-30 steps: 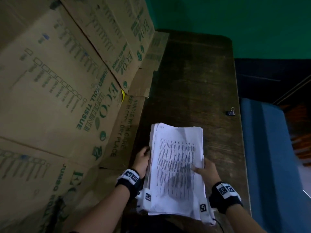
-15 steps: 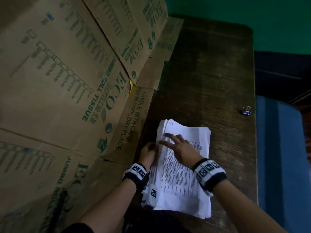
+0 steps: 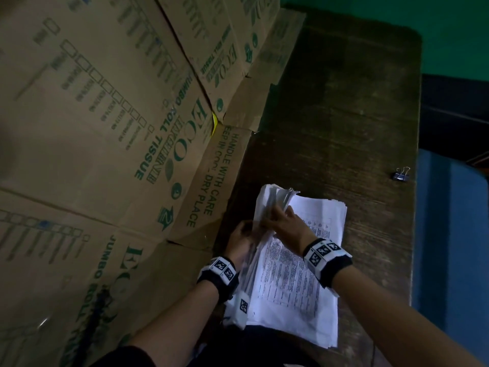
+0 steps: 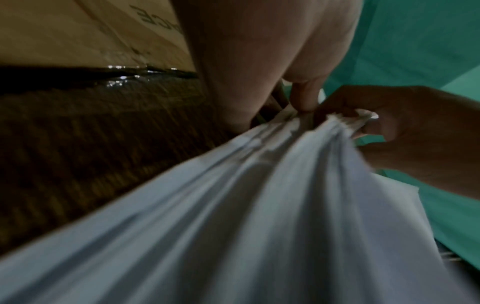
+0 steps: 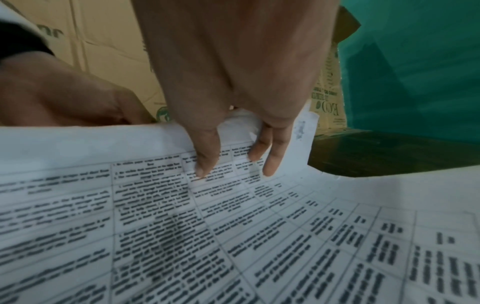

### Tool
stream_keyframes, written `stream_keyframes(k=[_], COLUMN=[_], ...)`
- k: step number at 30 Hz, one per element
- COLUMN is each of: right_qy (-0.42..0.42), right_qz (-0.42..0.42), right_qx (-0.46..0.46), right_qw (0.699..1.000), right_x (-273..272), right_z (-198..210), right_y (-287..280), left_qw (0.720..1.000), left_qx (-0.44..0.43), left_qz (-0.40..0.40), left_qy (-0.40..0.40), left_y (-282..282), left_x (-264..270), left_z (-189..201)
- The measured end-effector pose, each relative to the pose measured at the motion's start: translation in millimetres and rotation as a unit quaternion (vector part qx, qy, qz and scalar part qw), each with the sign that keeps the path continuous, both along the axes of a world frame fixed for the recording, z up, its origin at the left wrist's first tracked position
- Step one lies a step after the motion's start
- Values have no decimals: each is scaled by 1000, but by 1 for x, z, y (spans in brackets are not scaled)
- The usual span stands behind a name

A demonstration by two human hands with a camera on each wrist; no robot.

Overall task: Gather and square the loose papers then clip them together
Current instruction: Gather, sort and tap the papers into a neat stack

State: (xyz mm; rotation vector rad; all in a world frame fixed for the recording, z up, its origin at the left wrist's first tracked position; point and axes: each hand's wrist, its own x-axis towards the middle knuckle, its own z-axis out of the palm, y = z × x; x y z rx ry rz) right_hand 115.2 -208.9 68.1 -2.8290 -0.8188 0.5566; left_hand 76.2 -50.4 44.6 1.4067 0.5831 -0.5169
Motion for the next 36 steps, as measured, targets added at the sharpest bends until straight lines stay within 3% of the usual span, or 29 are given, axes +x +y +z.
stream_keyframes(k=[7,11,15,19,24,28,31,32,33,34,35,36], right_qy=[-65,-97,-102,-98,-77,-55,-1,23,33,43,64,85], right_qz=[25,57,36,-4,-17,-22,-67,-98,-146,-221,-320,-401], right_qx=[50,-36,-116,-148,-190,-90,-50,4,100,231,370,500], right_qw=[996,993,987,984,979,994,996,995,984,947,870,763], right_x=[-8,-11,-15,-17,-11,-7,-3,-2,-1,-1,-2,-4], right_z=[9,15,33,46,36,21,2,1,3,8,21,37], right_y=[-28,-41,-52,-58,-41,-18,-9,-9,-10,-15,-21,-30], left_qw=[995,988,987,968,928,889,875,875,881,895,909,921], left_qx=[64,45,21,135,247,316,294,271,239,199,162,129], left_qz=[-75,-144,-158,-170,-114,-28,14,20,25,35,43,44], left_qy=[2,-18,-23,-126,-252,-331,-384,-400,-406,-398,-381,-364], left_y=[4,0,-3,-3,31,69,93,98,101,102,100,96], left_x=[-3,-3,-2,10,38,51,57,58,59,59,57,54], left_z=[-13,-9,-4,18,70,138,180,189,194,195,193,188])
